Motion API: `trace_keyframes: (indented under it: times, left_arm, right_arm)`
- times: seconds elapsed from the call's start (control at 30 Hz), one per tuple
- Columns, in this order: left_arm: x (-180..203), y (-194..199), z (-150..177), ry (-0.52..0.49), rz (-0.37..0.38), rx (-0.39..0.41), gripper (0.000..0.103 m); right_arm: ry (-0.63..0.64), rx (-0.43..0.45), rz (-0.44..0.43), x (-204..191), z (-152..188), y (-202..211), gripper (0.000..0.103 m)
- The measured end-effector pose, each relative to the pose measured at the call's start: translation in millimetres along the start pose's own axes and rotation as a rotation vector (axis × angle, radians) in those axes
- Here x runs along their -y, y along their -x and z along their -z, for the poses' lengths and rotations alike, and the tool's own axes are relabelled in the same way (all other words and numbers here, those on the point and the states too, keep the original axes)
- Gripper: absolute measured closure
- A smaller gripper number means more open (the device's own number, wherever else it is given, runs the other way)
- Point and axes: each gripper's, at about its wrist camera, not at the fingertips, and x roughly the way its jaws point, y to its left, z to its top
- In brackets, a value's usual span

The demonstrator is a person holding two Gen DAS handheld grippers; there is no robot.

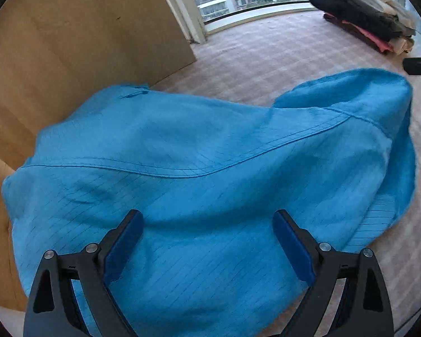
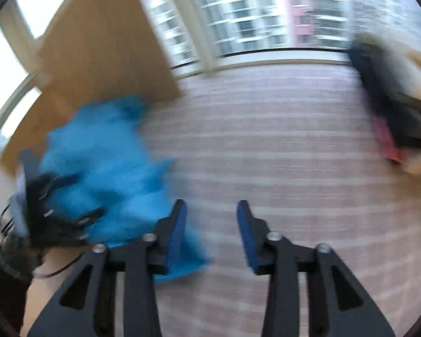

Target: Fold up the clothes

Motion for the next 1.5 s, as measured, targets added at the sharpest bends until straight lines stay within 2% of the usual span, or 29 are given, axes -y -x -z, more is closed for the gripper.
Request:
trace_keyframes:
  times: [0.03, 0.1, 0.13, 0.17, 0.27, 0.37, 0.47, 0.6, 0.7, 0.73, 0.77, 0.8, 0.83, 0.9, 1.0, 1.1, 1.17, 1.23, 1.27, 1.33, 1.37, 1.4, 1.43, 1.47, 1.5]
  left_arm:
    - [-0.8, 0.9, -0.2, -0.001, 0.002, 0.002, 0.009]
    - [-5.6, 0.6, -0.8, -0.003, 0.000, -0.002, 0.010]
    - [-8.3, 1.5, -0.1, 0.000, 0.004, -0.003, 0.010]
    - [-9.9, 4.2, 0.5, 0.004, 0.010, -0.003, 0.010]
    - [-12.0, 20.4, 5.2, 0.004, 0.016, 0.009, 0.010]
    - [-8.5, 38.6, 13.9, -0.023, 0.032, 0.017, 0.010]
    - [4.5, 51.8, 24.4, -0.048, 0.065, 0.021, 0.010]
    - [29.4, 66.5, 43.9, -0.106, 0.095, 0.035, 0.010]
    - [38.2, 66.5, 50.5, -0.118, 0.099, 0.034, 0.010]
    - [39.1, 65.7, 51.6, -0.117, 0.105, 0.033, 0.010]
    - [39.2, 65.8, 52.6, -0.118, 0.109, 0.037, 0.010]
    - [39.0, 66.2, 53.6, -0.120, 0.112, 0.041, 0.010]
    - [40.8, 64.3, 53.9, -0.132, 0.106, 0.044, 0.010]
    - [45.6, 58.7, 52.8, -0.164, 0.082, 0.050, 0.010]
    - [52.2, 52.8, 46.7, -0.211, 0.057, 0.054, 0.010]
    - [54.9, 54.4, 37.9, -0.229, 0.067, 0.083, 0.010]
    - [55.8, 54.8, 30.3, -0.239, 0.053, 0.108, 0.009]
    - [55.8, 52.3, 22.4, -0.243, 0.048, 0.129, 0.009]
    - [55.3, 48.2, 18.8, -0.236, 0.055, 0.123, 0.010]
    - [55.0, 40.0, 12.3, -0.217, 0.107, 0.094, 0.017]
    - [55.5, 38.1, 9.9, -0.223, 0.132, 0.090, 0.029]
    - [53.2, 37.3, 6.8, -0.224, 0.136, 0.083, 0.047]
    - [50.2, 36.7, 3.5, -0.223, 0.133, 0.074, 0.057]
    - [45.1, 37.1, 0.3, -0.212, 0.152, 0.063, 0.076]
    - [32.5, 40.4, -4.8, -0.172, 0.215, 0.048, 0.084]
  right_arm:
    - [0.052, -0.013, 0.037, -10.0, 2.8, -6.3, 0.055]
    - [0.120, -0.048, 0.214, -14.6, 8.3, -21.0, 0.055]
    - [0.090, -0.055, 0.259, -5.5, 10.7, -20.6, 0.055]
    - [0.025, -0.061, 0.261, 6.5, 13.0, -14.7, 0.055]
    - [-0.177, -0.086, 0.156, 29.1, 30.1, 9.6, 0.054]
    - [-0.285, -0.142, 0.037, 31.9, 56.3, 8.9, 0.054]
    - [-0.283, -0.180, 0.034, 24.5, 69.7, -8.4, 0.054]
    - [-0.311, -0.176, 0.030, 19.9, 66.2, -27.0, 0.053]
    - [-0.280, -0.168, -0.004, 9.3, 59.9, -36.7, 0.053]
    - [-0.274, -0.168, -0.043, 5.4, 58.2, -38.1, 0.058]
    - [-0.267, -0.173, -0.091, 0.7, 56.7, -39.4, 0.079]
    - [-0.258, -0.183, -0.133, -4.9, 55.5, -39.0, 0.094]
    - [-0.247, -0.189, -0.147, -10.0, 54.6, -36.4, 0.101]
    - [-0.214, -0.164, -0.176, -21.5, 47.7, -20.1, 0.101]
    - [-0.104, -0.080, -0.184, -44.5, 18.8, 22.0, 0.101]
    - [-0.015, 0.013, -0.169, -63.1, -16.6, 56.4, 0.101]
    - [0.026, 0.042, -0.156, -69.7, -31.2, 71.6, 0.101]
    - [0.033, 0.069, -0.100, -72.0, -41.9, 73.1, 0.101]
    - [0.032, 0.065, -0.098, -71.5, -44.4, 73.5, 0.101]
    - [0.023, 0.057, -0.097, -69.8, -45.7, 74.8, 0.101]
    - [0.028, 0.053, -0.097, -68.2, -43.4, 76.0, 0.101]
    - [0.033, 0.048, -0.097, -66.5, -41.1, 77.1, 0.101]
    - [0.039, 0.043, -0.097, -64.9, -38.8, 78.3, 0.101]
    - [0.046, 0.041, -0.092, -63.3, -36.9, 79.9, 0.101]
    - [0.052, 0.044, -0.080, -60.9, -36.2, 83.0, 0.101]
